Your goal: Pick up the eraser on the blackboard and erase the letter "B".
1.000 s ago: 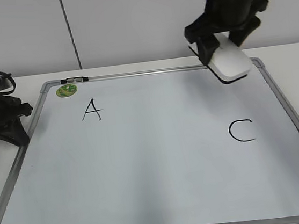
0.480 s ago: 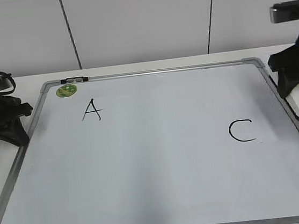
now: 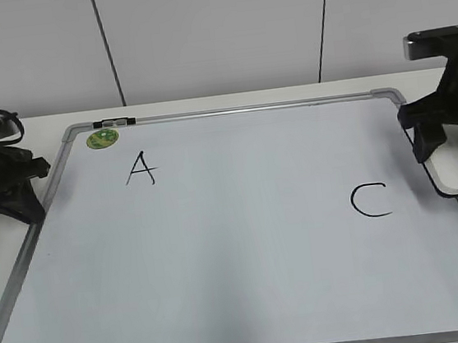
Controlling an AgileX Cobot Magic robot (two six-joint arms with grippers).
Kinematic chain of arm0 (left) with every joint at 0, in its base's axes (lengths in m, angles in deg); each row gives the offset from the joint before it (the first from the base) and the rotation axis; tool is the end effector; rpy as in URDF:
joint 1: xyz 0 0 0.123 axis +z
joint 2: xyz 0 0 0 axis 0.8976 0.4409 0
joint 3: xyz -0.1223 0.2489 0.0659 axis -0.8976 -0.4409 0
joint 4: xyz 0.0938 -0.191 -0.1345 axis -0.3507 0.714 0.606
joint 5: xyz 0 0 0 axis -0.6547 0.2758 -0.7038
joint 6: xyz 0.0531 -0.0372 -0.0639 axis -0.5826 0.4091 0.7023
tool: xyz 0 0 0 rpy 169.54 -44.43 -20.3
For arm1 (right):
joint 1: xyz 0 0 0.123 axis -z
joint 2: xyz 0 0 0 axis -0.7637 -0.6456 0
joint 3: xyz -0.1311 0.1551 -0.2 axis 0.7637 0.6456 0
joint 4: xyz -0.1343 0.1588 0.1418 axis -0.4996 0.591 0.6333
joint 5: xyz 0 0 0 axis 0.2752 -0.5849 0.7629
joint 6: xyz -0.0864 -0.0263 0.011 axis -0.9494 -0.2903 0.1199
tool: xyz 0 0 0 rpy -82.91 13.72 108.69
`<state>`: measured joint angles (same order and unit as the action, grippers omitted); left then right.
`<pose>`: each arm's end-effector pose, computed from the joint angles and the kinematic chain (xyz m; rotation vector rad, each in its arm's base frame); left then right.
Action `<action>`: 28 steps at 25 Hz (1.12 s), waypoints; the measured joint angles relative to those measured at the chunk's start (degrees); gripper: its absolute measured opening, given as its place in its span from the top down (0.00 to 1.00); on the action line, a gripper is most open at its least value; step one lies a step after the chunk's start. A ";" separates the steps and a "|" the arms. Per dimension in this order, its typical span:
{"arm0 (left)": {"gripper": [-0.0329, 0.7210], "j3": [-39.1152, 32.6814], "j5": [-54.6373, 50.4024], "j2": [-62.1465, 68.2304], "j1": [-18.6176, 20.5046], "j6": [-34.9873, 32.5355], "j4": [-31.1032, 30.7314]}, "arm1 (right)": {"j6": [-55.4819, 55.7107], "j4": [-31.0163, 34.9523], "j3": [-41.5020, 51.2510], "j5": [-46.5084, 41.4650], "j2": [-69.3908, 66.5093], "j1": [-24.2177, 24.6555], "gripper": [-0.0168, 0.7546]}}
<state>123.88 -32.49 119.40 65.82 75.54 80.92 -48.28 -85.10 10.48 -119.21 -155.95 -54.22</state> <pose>0.4219 -0.0094 0.1271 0.0049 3.0478 -0.4057 0.3589 0.0219 0.2108 -0.0418 2.9118 -0.0745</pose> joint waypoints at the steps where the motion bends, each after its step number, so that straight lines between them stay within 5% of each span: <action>1: 0.94 0.00 0.00 0.00 0.00 -0.04 0.00 | 0.42 -0.56 0.00 0.56 -0.56 0.00 0.27; 28: 0.94 0.00 0.00 0.00 0.00 -0.04 0.00 | 3.40 -3.53 0.00 7.62 -7.96 0.10 0.27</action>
<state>123.88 -32.49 119.40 65.82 75.50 80.92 -44.88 -88.63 10.48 -111.59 -163.91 -54.12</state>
